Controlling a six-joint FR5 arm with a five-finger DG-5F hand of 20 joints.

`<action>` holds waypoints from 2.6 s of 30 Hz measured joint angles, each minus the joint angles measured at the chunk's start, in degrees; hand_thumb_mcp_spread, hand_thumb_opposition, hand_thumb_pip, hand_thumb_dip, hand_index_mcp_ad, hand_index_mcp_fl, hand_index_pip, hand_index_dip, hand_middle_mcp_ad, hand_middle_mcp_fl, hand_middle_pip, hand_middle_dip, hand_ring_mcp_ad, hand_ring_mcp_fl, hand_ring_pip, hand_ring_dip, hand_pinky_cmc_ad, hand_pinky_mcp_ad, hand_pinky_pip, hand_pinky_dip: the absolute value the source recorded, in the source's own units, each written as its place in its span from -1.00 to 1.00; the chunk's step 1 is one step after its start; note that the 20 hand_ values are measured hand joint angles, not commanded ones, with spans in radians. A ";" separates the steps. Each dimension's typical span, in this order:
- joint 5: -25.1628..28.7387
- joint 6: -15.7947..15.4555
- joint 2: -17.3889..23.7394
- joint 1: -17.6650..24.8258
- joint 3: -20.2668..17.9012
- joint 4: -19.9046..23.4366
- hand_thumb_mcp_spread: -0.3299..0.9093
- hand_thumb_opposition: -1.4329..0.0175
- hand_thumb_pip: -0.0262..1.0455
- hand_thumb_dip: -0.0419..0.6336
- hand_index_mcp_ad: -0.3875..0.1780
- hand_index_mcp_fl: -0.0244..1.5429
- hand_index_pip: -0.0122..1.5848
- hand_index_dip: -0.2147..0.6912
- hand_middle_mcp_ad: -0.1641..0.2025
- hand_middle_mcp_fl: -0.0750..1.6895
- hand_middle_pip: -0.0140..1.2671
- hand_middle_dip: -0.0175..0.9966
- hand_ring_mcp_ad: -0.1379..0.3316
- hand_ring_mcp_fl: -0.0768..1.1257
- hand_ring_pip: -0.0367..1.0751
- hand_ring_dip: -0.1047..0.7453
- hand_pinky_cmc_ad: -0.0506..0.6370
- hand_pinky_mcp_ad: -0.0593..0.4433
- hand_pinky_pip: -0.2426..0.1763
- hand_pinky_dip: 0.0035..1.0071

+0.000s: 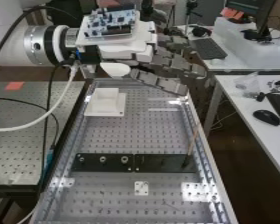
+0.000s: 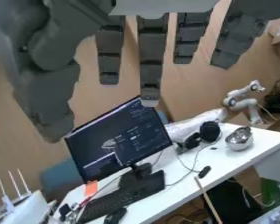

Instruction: Grab the chopstick and place it in the clear container

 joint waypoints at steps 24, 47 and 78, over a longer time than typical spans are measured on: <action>-7.38 20.79 -9.82 -5.53 4.49 10.20 0.07 -0.13 0.31 -0.08 -0.25 -0.15 -0.38 0.04 0.21 -0.20 -0.81 0.30 0.23 -0.76 -0.72 -0.31 0.29 0.34 -0.34 -0.70; -5.17 24.66 -18.62 -6.83 11.98 4.13 0.14 -0.17 0.28 -0.02 -0.25 -0.29 -0.23 -0.01 0.21 -0.14 -0.81 0.30 0.23 -0.63 -0.72 -0.24 0.29 0.35 -0.34 -0.70; -3.38 32.26 -23.83 -4.96 14.94 5.36 0.21 -0.17 0.21 0.03 -0.30 -0.27 -0.24 -0.01 0.23 -0.06 -0.78 0.30 0.22 -0.55 -0.73 -0.15 0.28 0.34 -0.34 -0.70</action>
